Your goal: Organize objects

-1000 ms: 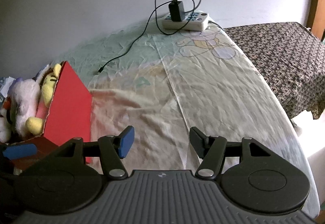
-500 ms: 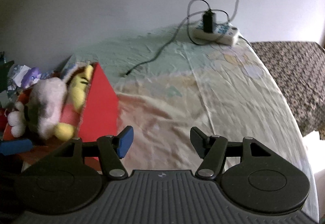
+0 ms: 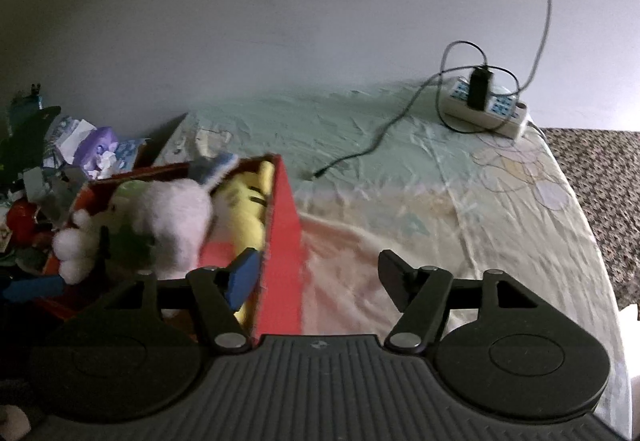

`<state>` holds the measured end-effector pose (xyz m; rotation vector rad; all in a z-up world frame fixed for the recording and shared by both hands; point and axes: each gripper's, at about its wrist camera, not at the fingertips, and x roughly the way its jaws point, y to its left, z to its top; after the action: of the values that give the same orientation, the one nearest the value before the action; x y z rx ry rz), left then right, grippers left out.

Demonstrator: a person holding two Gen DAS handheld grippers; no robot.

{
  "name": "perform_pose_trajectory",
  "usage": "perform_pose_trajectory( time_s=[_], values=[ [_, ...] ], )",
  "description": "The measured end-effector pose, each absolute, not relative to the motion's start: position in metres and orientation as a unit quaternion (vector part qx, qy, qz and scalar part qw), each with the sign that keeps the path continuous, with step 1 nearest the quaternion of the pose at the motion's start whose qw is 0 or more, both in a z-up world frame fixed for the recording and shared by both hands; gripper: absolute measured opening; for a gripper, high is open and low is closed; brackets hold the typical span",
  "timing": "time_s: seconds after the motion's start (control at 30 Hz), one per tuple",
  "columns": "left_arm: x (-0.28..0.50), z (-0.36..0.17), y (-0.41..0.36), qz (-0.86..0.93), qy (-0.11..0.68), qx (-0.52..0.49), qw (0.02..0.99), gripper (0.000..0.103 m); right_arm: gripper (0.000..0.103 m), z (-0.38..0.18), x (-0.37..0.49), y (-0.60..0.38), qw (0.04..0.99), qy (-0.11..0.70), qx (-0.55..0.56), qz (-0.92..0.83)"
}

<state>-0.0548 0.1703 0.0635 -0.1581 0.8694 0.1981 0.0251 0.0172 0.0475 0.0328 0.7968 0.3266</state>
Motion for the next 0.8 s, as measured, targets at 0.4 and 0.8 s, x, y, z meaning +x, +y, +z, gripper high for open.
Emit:
perform_pose_trajectory(
  time_s=[0.4,0.8],
  values=[
    [-0.054,0.058,0.223,0.132,0.418,-0.073,0.896,0.101,0.075,0.052,0.028,0.075,0.904,0.382,0.003,0.19],
    [-0.046,0.052,0.242,0.135,0.419,-0.068,0.895,0.101,0.076,0.047,0.03,0.098,0.9,0.388,0.001,0.198]
  ],
)
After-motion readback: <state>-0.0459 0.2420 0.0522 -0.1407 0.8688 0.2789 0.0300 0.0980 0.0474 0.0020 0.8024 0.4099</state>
